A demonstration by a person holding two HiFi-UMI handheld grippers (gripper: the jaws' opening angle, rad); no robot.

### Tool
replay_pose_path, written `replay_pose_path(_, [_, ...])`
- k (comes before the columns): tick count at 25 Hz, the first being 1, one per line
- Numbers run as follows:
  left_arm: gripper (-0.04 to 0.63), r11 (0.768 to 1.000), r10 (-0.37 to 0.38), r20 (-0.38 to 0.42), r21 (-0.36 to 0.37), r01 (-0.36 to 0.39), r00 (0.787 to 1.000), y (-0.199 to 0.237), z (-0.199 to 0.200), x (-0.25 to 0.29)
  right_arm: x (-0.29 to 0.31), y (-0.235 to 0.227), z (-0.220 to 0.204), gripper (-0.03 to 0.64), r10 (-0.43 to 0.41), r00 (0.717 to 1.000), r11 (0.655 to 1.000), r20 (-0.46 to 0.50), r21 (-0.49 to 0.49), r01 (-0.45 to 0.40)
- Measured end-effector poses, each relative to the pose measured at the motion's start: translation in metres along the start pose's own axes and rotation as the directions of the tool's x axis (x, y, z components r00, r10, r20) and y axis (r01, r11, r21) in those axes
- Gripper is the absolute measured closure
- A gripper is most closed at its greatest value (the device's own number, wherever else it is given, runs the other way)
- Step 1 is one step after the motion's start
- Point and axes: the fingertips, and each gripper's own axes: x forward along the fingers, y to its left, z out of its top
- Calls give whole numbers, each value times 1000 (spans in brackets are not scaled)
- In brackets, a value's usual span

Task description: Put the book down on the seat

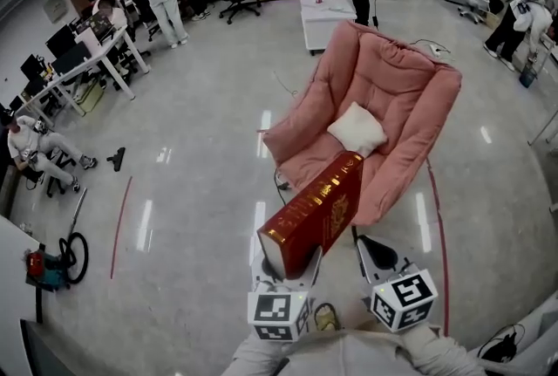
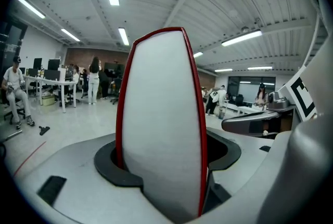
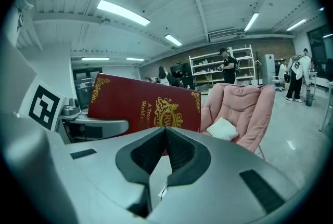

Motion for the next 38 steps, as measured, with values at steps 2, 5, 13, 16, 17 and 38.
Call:
replay_pose_path(2, [256,1000,3,-8,-11,-3,1000,8,7,9,7,-4,6,612,-5,1000,1000,-16,6,5])
replay_pose_path(5, [256,1000,9,-21,-20,-9,1000,14,7,24,18,-13,6,612,-7,1000,1000,-30,14,8])
replay_pose_path(13, [256,999,19,-64,-39,-21,998,26,-11,74,66,-49,0,612,-3,999,1000,-50,23,4])
replay_pose_path(16, [256,998,23,-99,-53,-28,995,33,-13,105,90,-72,7,612,-6,998,1000,-67,29,8])
replay_pose_path(17, [256,998,26,-110,-56,-32,994,36,-14,115,97,-80,8,612,-7,997,999,-74,31,9])
replay_pose_path(38, [253,974,8,-318,-213,-79,948,79,-94,305,247,-188,-42,612,-14,973,999,-230,46,25])
